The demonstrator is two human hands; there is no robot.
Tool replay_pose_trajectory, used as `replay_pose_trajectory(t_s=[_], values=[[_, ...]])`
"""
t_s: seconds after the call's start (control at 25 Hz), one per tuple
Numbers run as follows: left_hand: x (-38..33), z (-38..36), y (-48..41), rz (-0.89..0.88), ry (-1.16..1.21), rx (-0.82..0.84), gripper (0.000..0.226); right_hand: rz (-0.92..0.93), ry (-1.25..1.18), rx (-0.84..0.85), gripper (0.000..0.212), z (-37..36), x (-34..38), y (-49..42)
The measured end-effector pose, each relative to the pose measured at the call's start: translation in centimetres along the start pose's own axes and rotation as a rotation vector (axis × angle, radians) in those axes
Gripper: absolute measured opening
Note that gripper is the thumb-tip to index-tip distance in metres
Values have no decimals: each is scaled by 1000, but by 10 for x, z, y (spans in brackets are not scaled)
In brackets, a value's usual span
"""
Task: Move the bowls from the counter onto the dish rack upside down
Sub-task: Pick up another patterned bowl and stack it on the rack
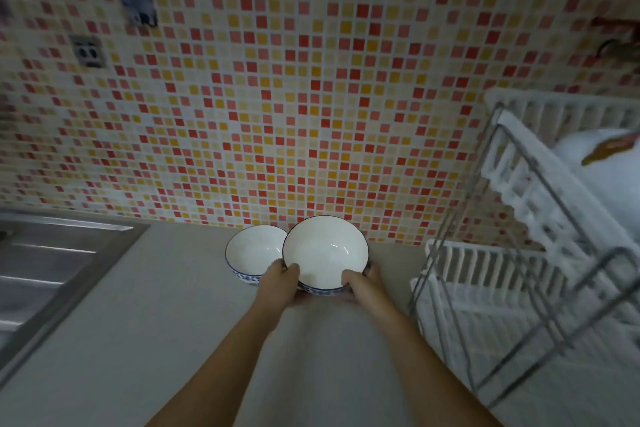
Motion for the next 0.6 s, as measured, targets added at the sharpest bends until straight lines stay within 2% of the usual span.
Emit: replay_pose_trajectory(t_s=[0.12, 0.28, 0.4, 0.52, 0.6], values=[[-43, 37, 52, -65, 17, -50, 30, -63, -205, 82, 56, 9, 37, 48], [-83, 85, 136, -150, -64, -149, 29, -48, -217, 185, 73, 23, 66, 128], [-114, 112, 197, -226, -95, -226, 26, 9, -275, 259, 66, 41, 91, 187], [-143, 127, 266, -281, 34, -267, 51, 82, -340, 368, 69, 76, 122, 249], [-155, 129, 310, -323, 137, -293, 48, 125, -353, 423, 58, 106, 138, 289]])
Point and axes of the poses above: each hand's wrist, its own y-axis away from the middle knuckle, its own z-axis out of the back of the hand, x = y × z, the point moved 9 cm from there along -y, towards the middle knuckle, and after that the axes turned 14 degrees about -x, right-handed, at the moved point
